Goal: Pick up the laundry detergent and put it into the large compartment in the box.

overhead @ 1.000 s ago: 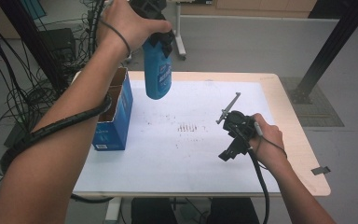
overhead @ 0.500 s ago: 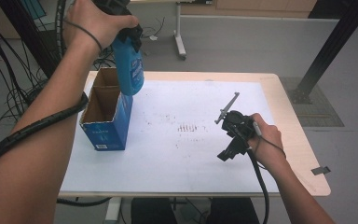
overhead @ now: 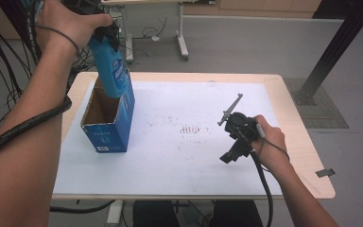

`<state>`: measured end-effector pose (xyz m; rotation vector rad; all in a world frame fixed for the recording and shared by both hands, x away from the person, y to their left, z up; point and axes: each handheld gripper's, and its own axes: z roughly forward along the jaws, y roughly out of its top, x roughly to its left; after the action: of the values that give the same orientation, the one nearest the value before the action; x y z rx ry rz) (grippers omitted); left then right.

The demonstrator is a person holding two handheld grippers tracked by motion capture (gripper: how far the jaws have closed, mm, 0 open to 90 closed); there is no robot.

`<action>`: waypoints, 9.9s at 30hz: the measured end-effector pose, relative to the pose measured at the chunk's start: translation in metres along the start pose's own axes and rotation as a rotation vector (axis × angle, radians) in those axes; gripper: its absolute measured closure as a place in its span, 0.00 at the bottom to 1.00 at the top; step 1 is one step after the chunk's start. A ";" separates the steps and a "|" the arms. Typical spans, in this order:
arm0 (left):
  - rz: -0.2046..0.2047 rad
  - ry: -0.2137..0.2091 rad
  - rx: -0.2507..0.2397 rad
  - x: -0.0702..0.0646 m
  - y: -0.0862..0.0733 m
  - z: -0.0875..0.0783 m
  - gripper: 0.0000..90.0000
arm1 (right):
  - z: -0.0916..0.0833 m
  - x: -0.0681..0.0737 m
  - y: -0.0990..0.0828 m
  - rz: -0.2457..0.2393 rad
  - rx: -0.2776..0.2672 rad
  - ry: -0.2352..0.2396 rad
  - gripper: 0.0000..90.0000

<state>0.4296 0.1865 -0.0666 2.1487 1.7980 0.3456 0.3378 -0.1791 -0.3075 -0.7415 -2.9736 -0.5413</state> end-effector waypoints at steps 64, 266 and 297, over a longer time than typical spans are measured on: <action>-0.110 0.026 0.147 0.052 -0.047 0.108 0.42 | 0.012 -0.002 0.000 0.006 0.007 0.014 0.05; -0.121 0.021 0.157 0.048 -0.079 0.143 0.27 | 0.018 0.005 0.005 -0.008 0.000 0.013 0.05; -0.004 -0.016 0.110 0.005 -0.074 0.104 0.13 | 0.020 0.002 0.007 -0.005 0.006 0.019 0.05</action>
<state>0.4033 0.1942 -0.1908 2.2145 1.8523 0.2323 0.3401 -0.1656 -0.3241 -0.7238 -2.9589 -0.5362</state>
